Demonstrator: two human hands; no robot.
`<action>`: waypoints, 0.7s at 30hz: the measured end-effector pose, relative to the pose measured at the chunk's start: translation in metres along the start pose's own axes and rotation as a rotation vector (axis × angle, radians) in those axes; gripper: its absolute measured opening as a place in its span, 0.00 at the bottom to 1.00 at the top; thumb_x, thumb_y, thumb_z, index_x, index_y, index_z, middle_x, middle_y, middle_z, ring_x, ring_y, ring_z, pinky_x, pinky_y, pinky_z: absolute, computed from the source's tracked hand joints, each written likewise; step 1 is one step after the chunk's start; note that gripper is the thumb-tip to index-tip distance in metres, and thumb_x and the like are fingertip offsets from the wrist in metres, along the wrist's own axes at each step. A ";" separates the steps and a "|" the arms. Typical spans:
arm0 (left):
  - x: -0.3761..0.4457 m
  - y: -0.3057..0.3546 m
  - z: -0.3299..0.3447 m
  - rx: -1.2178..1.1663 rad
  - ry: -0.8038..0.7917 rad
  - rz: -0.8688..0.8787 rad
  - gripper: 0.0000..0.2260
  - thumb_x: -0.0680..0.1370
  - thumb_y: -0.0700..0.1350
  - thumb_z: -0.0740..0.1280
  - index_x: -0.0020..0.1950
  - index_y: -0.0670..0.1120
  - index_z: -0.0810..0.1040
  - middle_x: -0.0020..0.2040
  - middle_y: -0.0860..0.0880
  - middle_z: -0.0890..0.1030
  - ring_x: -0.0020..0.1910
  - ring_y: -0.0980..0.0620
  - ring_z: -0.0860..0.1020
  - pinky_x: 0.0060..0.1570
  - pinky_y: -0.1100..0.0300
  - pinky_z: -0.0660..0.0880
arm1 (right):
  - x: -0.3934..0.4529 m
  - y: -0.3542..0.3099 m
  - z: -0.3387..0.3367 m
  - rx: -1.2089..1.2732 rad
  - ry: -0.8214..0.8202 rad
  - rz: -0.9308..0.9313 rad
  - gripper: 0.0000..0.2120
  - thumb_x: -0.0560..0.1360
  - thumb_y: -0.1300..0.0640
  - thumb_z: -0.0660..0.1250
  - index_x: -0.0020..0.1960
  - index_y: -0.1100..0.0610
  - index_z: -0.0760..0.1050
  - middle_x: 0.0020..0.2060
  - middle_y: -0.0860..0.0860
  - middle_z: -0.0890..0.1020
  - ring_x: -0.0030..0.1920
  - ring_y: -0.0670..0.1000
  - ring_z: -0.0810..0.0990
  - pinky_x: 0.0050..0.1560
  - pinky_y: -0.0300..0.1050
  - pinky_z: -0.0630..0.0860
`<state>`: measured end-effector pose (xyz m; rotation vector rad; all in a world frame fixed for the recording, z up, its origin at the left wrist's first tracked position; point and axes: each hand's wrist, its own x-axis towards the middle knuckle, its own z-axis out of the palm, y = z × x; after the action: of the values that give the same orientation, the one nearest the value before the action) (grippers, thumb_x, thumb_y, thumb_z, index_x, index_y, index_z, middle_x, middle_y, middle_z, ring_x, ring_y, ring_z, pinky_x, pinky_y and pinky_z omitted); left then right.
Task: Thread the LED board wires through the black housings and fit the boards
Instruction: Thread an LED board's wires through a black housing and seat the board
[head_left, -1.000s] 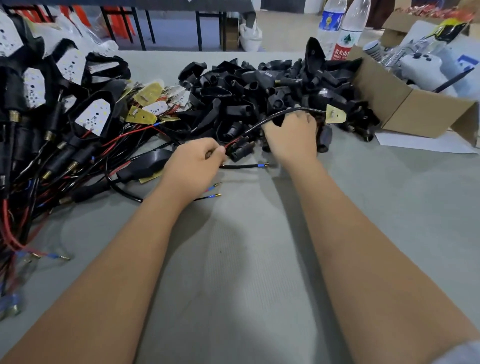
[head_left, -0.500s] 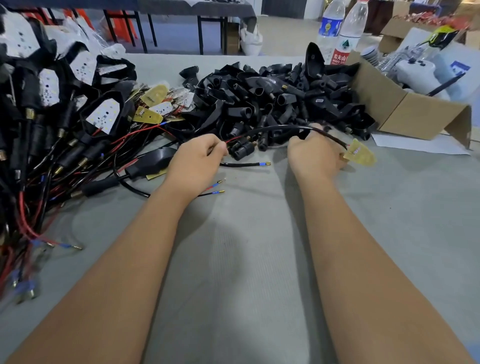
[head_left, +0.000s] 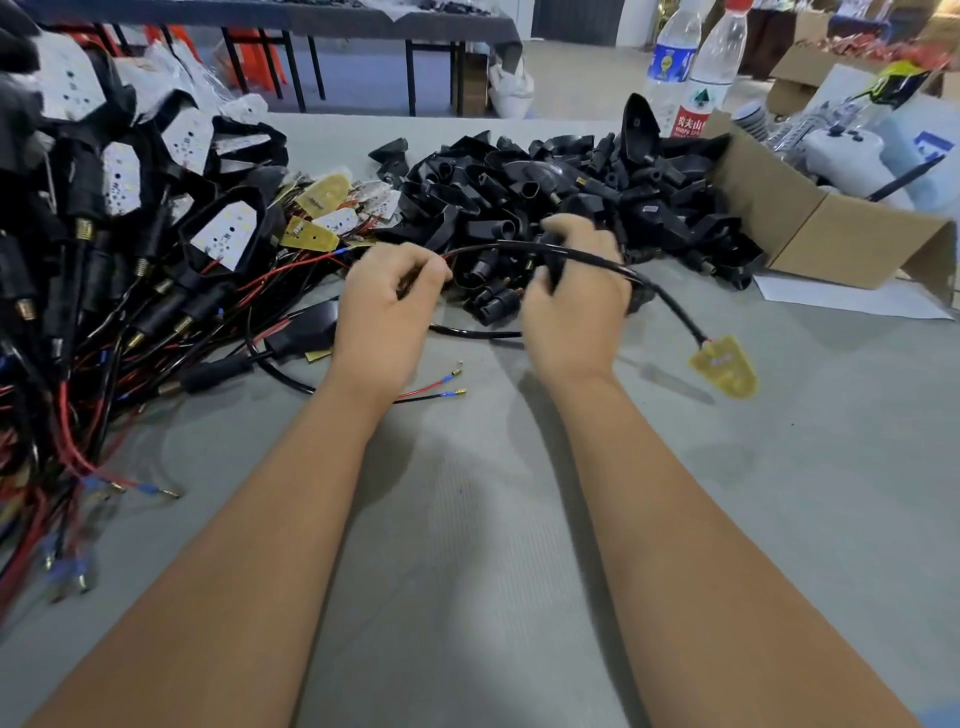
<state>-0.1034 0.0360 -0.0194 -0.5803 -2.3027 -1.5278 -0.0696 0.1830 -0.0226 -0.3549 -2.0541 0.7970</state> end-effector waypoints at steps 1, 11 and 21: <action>0.001 -0.001 -0.001 -0.040 0.025 0.042 0.08 0.81 0.43 0.63 0.44 0.47 0.79 0.44 0.58 0.76 0.50 0.60 0.73 0.53 0.65 0.69 | -0.004 -0.004 0.003 0.080 -0.101 -0.062 0.20 0.69 0.69 0.63 0.59 0.55 0.75 0.51 0.52 0.78 0.53 0.54 0.76 0.58 0.54 0.72; 0.003 -0.008 -0.002 -0.048 -0.106 0.000 0.08 0.81 0.43 0.64 0.50 0.46 0.83 0.45 0.53 0.83 0.48 0.56 0.79 0.51 0.58 0.74 | -0.009 -0.024 0.009 0.581 -0.480 0.166 0.06 0.76 0.62 0.68 0.51 0.56 0.81 0.42 0.57 0.83 0.45 0.52 0.79 0.54 0.52 0.76; 0.004 -0.007 -0.002 0.165 -0.027 0.113 0.08 0.79 0.45 0.68 0.48 0.45 0.85 0.45 0.50 0.84 0.48 0.53 0.79 0.50 0.59 0.72 | 0.001 -0.016 0.000 0.890 -0.309 0.478 0.08 0.80 0.60 0.63 0.45 0.57 0.79 0.33 0.50 0.78 0.31 0.46 0.72 0.34 0.39 0.70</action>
<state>-0.1100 0.0324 -0.0225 -0.6778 -2.3442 -1.2725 -0.0698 0.1717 -0.0118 -0.2135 -1.6656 2.0456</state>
